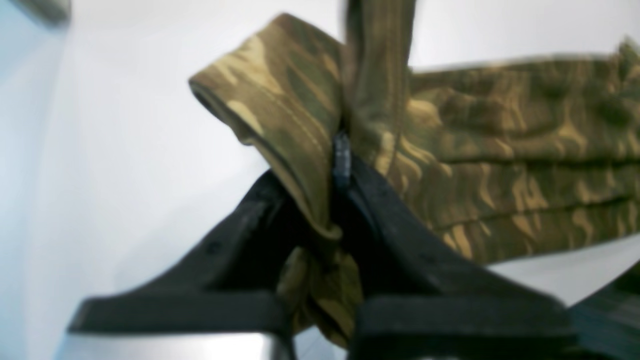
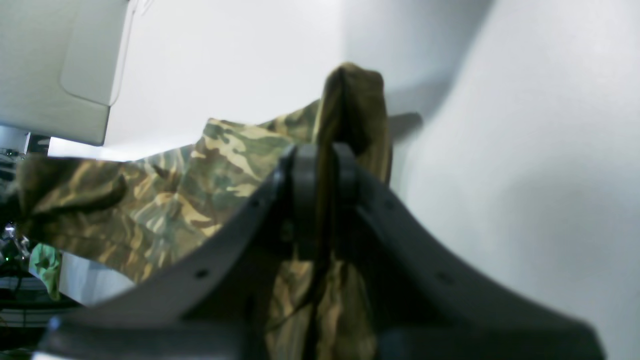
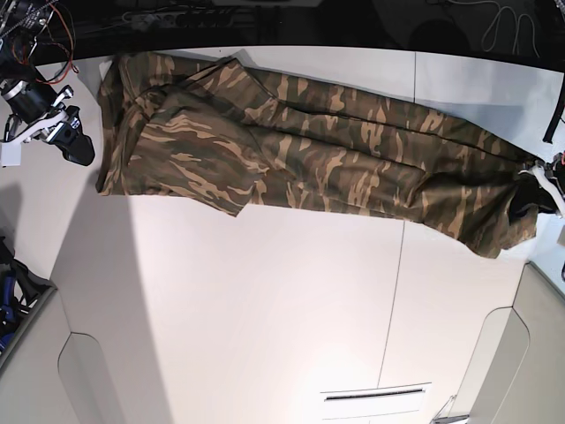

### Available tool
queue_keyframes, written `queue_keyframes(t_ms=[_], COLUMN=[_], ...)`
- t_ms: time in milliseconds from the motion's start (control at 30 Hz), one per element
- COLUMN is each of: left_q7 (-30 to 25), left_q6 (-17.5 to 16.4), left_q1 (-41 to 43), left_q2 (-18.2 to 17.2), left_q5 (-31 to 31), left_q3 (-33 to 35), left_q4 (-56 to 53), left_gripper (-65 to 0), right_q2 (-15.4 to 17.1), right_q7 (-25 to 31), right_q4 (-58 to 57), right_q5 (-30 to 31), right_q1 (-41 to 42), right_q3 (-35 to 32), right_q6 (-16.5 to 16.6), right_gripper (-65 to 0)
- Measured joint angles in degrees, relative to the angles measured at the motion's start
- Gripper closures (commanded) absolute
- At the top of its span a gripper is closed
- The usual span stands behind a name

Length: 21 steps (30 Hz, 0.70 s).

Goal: Fold the T-shirt properly
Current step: 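Lift the strip end with the left gripper and fold it toward the right gripper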

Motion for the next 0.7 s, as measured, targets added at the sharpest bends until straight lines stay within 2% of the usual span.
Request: queue_keyframes(t_ms=[100,200,433,567,700], left_q7=[0.83,0.76,-0.48,-3.98,-3.96], left_q6=[0.09,1.46,2.71,7.02,8.74], left_q1=[0.0,0.0,0.0,-0.07,-1.44], left_q2=[0.72,3.21,8.59,11.89,15.02], left_q5=[1.42,2.32,8.17,14.05,16.59], left_q3=[0.0,1.14,12.9,18.32,20.22], left_q4=[7.13,12.02,15.96,17.55,17.7], left_gripper=[0.0,0.0,0.0,0.0,0.0], right_q2=[0.0,0.0,0.0,0.02,0.0], right_q7=[0.0,0.0,0.0,0.0,-0.02], right_q4=[0.0,0.0,0.0,0.0,0.0], right_q5=[0.0,0.0,0.0,-1.07,-2.08], right_q1=[0.02,0.15,0.33,0.33,0.33], right_q3=[0.0,0.0,0.0,0.0,0.0], right_q6=[0.0,0.0,0.0,0.0,0.0], right_gripper=[-6.6,-6.6,-6.6,-6.6,-6.6])
